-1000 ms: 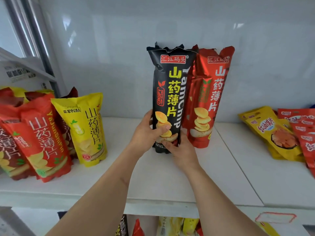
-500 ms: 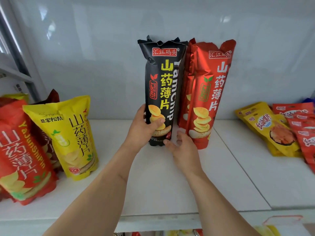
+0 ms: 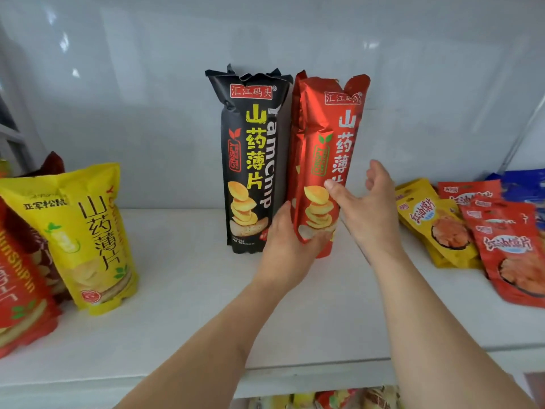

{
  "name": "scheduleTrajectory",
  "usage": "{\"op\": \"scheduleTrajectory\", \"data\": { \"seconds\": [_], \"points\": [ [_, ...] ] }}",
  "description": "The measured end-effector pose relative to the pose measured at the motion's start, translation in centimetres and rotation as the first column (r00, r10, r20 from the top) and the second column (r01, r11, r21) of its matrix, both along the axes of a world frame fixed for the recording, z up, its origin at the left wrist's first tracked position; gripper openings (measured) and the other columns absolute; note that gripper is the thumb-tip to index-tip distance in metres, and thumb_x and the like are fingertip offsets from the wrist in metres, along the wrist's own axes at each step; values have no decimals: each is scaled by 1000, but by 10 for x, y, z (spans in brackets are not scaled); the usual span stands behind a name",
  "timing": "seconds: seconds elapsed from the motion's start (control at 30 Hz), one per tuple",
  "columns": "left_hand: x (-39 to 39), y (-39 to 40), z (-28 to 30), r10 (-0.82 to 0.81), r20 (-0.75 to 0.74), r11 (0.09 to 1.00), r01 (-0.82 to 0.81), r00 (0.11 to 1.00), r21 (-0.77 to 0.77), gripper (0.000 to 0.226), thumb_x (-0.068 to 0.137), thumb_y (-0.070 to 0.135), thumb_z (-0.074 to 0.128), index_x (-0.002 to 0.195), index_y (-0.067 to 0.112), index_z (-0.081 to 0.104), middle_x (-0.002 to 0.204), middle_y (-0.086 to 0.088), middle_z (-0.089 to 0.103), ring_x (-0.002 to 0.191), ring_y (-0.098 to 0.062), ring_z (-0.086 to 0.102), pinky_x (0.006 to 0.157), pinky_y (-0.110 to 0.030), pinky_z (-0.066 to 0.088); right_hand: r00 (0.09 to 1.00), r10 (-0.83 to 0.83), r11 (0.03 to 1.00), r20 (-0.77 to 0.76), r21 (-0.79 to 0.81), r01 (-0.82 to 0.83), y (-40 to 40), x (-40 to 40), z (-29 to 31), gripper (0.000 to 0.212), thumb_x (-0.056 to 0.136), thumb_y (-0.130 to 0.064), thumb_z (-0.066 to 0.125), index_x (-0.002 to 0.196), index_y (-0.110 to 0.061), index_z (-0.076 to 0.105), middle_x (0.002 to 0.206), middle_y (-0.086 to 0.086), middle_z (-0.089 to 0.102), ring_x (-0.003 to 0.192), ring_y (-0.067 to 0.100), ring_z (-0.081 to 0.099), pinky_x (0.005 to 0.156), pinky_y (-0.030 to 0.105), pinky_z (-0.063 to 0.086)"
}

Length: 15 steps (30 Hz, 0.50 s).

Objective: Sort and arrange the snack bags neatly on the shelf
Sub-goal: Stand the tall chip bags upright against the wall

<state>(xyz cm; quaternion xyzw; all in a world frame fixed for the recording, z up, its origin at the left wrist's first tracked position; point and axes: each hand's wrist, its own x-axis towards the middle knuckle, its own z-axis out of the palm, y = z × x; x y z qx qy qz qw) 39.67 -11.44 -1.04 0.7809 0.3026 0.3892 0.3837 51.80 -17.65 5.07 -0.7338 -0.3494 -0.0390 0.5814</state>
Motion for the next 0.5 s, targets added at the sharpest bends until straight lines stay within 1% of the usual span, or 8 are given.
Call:
{"op": "scheduleTrajectory", "data": {
  "seconds": [0.07, 0.13, 0.17, 0.2, 0.27, 0.33, 0.43, 0.5],
  "points": [
    [20, 11, -7, 34, 2, 987, -33, 999, -160, 104, 77, 50, 81, 156, 17, 21, 155, 3, 36, 146, -18, 32, 119, -33, 29, 997, 65, 997, -38, -49, -67, 8, 9, 6, 106, 72, -64, 75, 155, -25, 21, 157, 2, 34, 141, 18, 38, 109, 42, 41],
    [33, 20, -12, 89, -46, 968, -97, 995, -232, 118, 65, 62, 83, 156, 20, 18, 155, 4, 37, 146, -21, 34, 116, -45, 37, 991, 126, 986, -52, -100, -131, 15, 16, 11, 106, 73, -63, 75, 155, -25, 19, 154, 0, 39, 137, 19, 44, 106, 42, 43],
    [39, 24, -14, 104, -65, 961, -117, 992, -251, 121, 61, 66, 83, 155, 23, 19, 154, 5, 39, 145, -20, 37, 114, -46, 40, 986, 157, 980, -50, -114, -162, 18, 19, 12, 105, 73, -62, 75, 154, -25, 20, 150, -1, 44, 133, 19, 49, 103, 41, 45],
    [42, 26, -16, 113, -76, 957, -129, 991, -259, 120, 60, 64, 83, 154, 24, 20, 149, 7, 43, 141, -19, 41, 113, -44, 42, 982, 183, 974, -42, -124, -187, 20, 22, 12, 101, 74, -61, 75, 153, -24, 23, 145, -3, 50, 128, 18, 54, 100, 40, 47],
    [45, 27, -20, 128, -75, 955, -143, 989, -259, 100, 70, 48, 86, 149, 24, 30, 132, 12, 49, 131, -18, 51, 104, -33, 46, 974, 227, 966, -13, -121, -227, 26, 30, 10, 89, 75, -59, 75, 145, -24, 35, 131, -7, 59, 116, 15, 61, 92, 36, 50],
    [47, 30, -24, 149, -104, 960, -169, 983, -224, 82, 78, 35, 84, 145, 23, 38, 121, 11, 52, 124, -20, 56, 96, -29, 47, 966, 259, 959, 8, -119, -257, 31, 39, 8, 79, 75, -59, 75, 138, -24, 42, 126, -8, 61, 106, 10, 62, 86, 31, 51],
    [49, 35, -25, 175, -174, 965, -204, 969, -165, 76, 84, 33, 79, 147, 21, 39, 132, 2, 56, 126, -22, 55, 93, -26, 44, 957, 289, 950, 28, -127, -284, 40, 51, 4, 86, 74, -64, 73, 142, -24, 39, 133, -3, 59, 110, 14, 63, 85, 32, 52],
    [51, 37, -25, 182, -171, 963, -211, 968, -169, 75, 86, 33, 77, 148, 22, 38, 134, 3, 54, 127, -21, 54, 91, -25, 42, 949, 315, 944, 27, -117, -310, 46, 57, 3, 88, 73, -63, 74, 143, -24, 38, 134, 0, 58, 110, 15, 64, 85, 31, 52]
  ]
}}
